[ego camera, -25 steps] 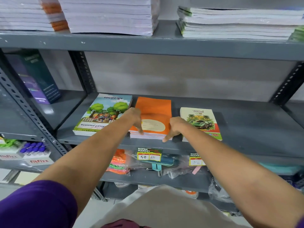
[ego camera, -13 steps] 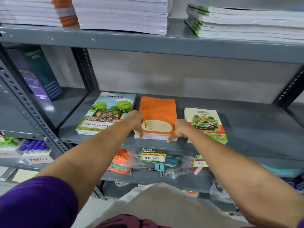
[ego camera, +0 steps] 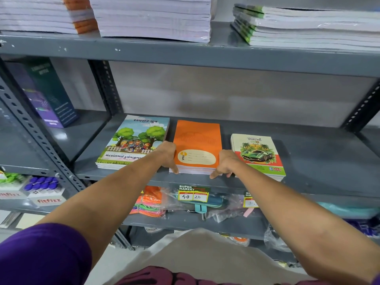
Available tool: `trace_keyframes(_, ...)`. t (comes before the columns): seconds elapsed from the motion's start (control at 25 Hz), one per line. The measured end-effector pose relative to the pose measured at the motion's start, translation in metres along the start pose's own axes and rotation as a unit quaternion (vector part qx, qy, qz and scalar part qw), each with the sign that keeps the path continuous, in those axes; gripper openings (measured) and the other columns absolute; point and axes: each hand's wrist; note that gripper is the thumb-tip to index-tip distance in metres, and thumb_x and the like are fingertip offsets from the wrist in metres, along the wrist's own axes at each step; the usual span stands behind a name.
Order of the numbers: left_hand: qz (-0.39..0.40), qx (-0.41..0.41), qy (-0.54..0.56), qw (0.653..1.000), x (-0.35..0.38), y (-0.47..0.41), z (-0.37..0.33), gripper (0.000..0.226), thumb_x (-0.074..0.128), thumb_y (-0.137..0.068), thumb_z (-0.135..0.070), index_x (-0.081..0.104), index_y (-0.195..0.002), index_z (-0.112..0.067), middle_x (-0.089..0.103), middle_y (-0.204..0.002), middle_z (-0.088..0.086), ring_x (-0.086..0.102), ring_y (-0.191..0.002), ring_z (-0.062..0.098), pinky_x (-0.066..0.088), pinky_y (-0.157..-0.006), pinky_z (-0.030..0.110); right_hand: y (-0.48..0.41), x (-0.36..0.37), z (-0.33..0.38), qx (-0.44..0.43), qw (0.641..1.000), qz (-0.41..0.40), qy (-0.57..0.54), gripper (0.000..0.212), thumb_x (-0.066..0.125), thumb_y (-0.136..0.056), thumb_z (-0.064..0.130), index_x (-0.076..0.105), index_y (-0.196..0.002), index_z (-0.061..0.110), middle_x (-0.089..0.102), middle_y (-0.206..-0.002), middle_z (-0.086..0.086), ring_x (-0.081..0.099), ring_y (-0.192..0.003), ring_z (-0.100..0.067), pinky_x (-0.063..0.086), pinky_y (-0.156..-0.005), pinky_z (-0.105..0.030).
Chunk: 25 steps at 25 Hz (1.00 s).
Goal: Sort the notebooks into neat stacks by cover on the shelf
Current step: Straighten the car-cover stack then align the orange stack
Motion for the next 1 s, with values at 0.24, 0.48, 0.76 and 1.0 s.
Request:
trace_keyframes(0.24,-0.010,-0.009,-0.023,1.000,0.005,0.002,-0.002,0.089,0.092,-0.057,-0.036,0.049,-0.127,-0.004,0.059,-0.121,0.009,0.059,-0.111,0.025,0.051,-0.090,0.032,0.003,0.001,0.002,0.004,1.000,0.009,-0.023,0.055,0.087,-0.067,0.028,0.051,-0.103,0.008,0.070,-0.103,-0.012,0.069,-0.060,-0.021,0.049,-0.049,-0.024)
trace_keyframes(0.48,-0.014,-0.037,-0.003,0.999,0.008,0.004,-0.003,0.073,0.093,-0.056,-0.031,0.056,-0.114,-0.006,0.063,-0.110,0.008,0.063,-0.102,0.024,0.051,-0.075,0.028,0.002,-0.001,0.001,0.004,0.999,0.026,-0.035,0.056,0.088,-0.066,0.030,0.050,-0.101,0.008,0.073,-0.091,-0.008,0.074,-0.071,-0.019,0.049,-0.049,-0.022)
trace_keyframes(0.76,-0.028,-0.038,0.002,0.999,0.008,0.005,-0.002,0.072,0.093,-0.056,-0.033,0.057,-0.112,-0.006,0.065,-0.109,0.008,0.064,-0.102,0.024,0.051,-0.076,0.028,-0.003,0.002,-0.004,0.006,0.999,0.031,-0.036,0.053,0.087,-0.067,0.032,0.051,-0.096,0.007,0.070,-0.070,-0.003,0.072,-0.060,-0.014,0.053,-0.057,-0.023)
trace_keyframes(1.0,-0.022,-0.030,0.014,0.999,0.010,0.013,0.003,0.067,0.092,-0.057,-0.036,0.057,-0.106,-0.006,0.063,-0.103,0.008,0.063,-0.100,0.025,0.050,-0.075,0.029,0.010,-0.001,0.001,0.016,1.000,0.010,0.003,0.045,0.086,-0.069,0.034,0.053,-0.082,0.005,0.070,-0.073,-0.008,0.067,-0.051,-0.016,0.053,-0.053,-0.024)
Point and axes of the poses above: each hand's wrist, its own y-axis away from the middle knuckle, its own x-axis out of the palm, z = x × y
